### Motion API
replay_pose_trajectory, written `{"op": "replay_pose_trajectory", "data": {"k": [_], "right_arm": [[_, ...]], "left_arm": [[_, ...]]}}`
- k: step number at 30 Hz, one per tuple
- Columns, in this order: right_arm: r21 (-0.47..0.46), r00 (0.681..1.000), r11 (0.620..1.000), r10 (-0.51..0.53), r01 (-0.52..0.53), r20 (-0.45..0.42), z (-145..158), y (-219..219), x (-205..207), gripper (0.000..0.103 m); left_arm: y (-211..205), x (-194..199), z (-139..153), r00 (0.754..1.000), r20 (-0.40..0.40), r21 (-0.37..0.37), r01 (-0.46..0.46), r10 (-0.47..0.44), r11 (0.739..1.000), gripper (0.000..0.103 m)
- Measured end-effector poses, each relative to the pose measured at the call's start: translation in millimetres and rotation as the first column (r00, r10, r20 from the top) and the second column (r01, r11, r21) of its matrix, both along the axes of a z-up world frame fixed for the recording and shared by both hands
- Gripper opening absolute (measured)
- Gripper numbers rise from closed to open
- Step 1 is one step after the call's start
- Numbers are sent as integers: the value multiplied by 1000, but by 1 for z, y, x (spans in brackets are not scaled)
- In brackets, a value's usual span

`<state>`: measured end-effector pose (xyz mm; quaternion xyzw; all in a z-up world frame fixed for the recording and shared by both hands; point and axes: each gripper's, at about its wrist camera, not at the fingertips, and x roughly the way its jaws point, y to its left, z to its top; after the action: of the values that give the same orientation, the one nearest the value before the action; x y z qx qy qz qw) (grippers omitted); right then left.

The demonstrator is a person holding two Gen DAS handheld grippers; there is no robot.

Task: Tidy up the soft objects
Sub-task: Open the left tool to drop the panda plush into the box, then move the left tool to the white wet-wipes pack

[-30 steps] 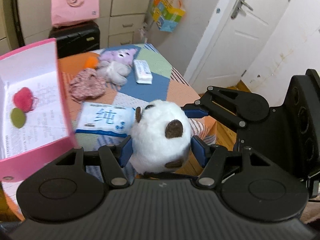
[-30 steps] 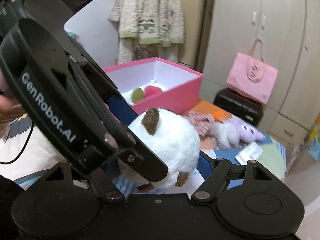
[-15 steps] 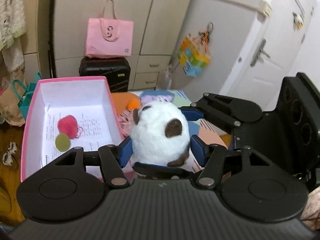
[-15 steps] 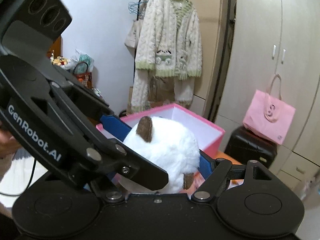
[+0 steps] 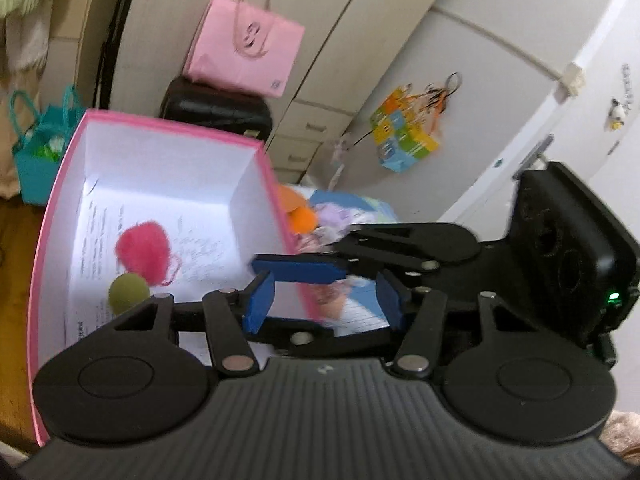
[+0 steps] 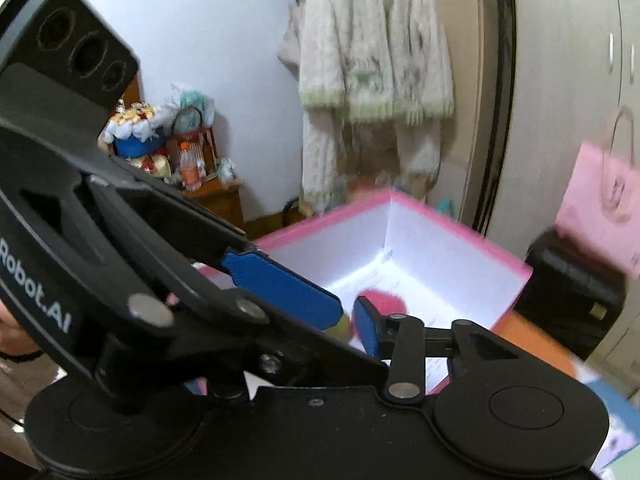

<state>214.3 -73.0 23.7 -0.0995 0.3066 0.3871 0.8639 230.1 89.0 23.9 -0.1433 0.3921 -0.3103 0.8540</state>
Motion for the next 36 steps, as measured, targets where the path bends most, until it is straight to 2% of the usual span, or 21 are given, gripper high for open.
{"op": "replay_pose_trajectory", "data": {"k": [4,8,10,16,22,25,31,36], "right_arm": [[-9,998,1000,-9,8,-63,-10,-7,10,45],[-31,993,999,-39,36,-109,-15,-20,10,46],[-19,992,998,-55,53,-117,-11,-33,3,46],[7,993,994,-107,108,-51,4,-74,-36,53],[-45,990,989,-142,141,-26,4,-103,-73,54],[-72,991,989,-132,130,-13,1,-114,-91,60],[-118,994,987,-112,111,-6,-17,-126,-112,61],[-121,995,988,-100,100,5,-27,-134,-121,63]], "left_arm": [[4,11,-14,1000,-21,52,-11,12,999,54],[8,11,-11,1000,-19,78,-3,5,997,58],[9,5,-6,1000,4,116,-5,4,993,61],[-4,-19,2,998,46,149,26,-34,988,64],[-36,-49,10,987,93,180,114,-133,977,65],[-53,-67,13,974,123,188,165,-190,968,65],[-97,-96,4,953,166,295,199,-255,934,65],[-126,-106,-8,946,175,372,193,-273,908,65]]}}
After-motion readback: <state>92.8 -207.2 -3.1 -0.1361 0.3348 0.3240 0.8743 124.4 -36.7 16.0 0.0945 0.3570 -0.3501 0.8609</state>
